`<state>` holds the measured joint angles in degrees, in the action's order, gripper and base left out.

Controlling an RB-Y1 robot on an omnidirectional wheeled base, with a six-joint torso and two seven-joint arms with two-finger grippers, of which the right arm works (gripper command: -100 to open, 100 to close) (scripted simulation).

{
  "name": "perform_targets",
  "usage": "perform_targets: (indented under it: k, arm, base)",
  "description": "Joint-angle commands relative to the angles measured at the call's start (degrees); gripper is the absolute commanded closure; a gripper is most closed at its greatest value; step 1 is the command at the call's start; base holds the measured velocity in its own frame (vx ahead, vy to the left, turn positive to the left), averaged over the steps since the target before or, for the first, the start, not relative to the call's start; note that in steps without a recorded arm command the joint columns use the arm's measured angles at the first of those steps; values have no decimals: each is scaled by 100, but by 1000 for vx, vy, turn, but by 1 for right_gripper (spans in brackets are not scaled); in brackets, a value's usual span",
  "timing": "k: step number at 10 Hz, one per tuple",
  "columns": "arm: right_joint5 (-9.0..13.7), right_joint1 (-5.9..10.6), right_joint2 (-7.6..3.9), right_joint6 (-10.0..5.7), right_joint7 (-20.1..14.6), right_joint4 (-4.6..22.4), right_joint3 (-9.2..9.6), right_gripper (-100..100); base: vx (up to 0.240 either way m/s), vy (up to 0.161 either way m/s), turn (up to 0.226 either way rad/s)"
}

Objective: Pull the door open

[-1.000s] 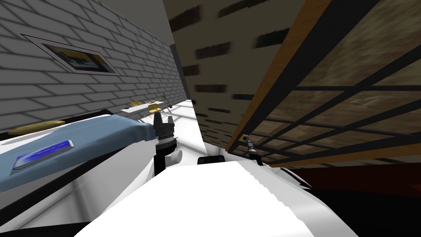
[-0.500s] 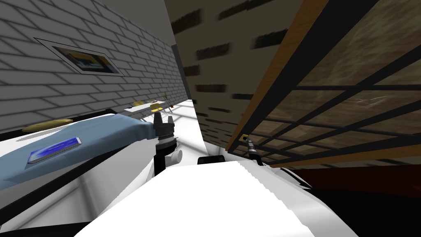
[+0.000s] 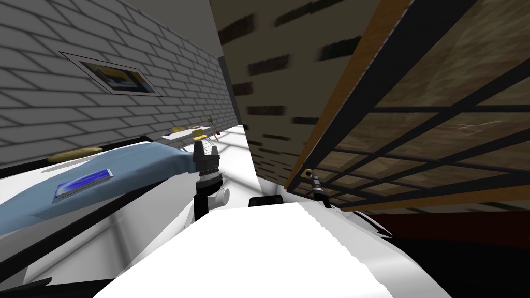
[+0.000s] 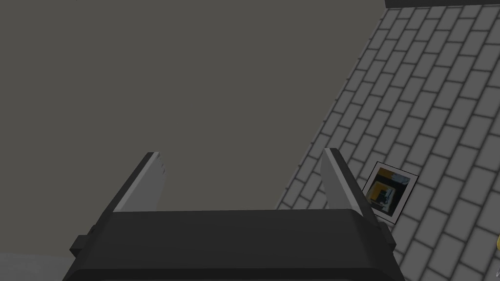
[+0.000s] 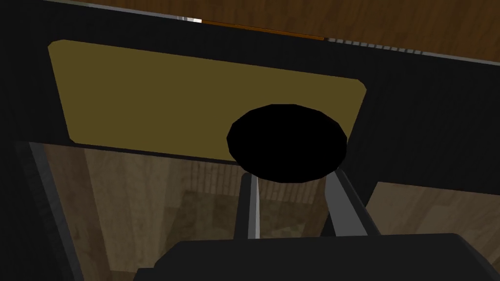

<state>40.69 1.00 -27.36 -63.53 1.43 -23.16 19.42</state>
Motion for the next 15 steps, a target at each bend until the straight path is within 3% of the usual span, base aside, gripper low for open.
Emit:
perform_targets:
  k: [1,4,5,15]
  arm:
    - [29,25,35,-15,-286,41,50,100]
    - [116,19,28,1,-742,11,83,100]
    - [148,-17,19,45,-806,-58,45,-100]
    - [417,14,269,246,-2187,-440,58,-100]
  base:
    - [-40,-7,47]
    - [-41,-10,44]
    - [-53,-20,15]
    - [-42,-12,5]
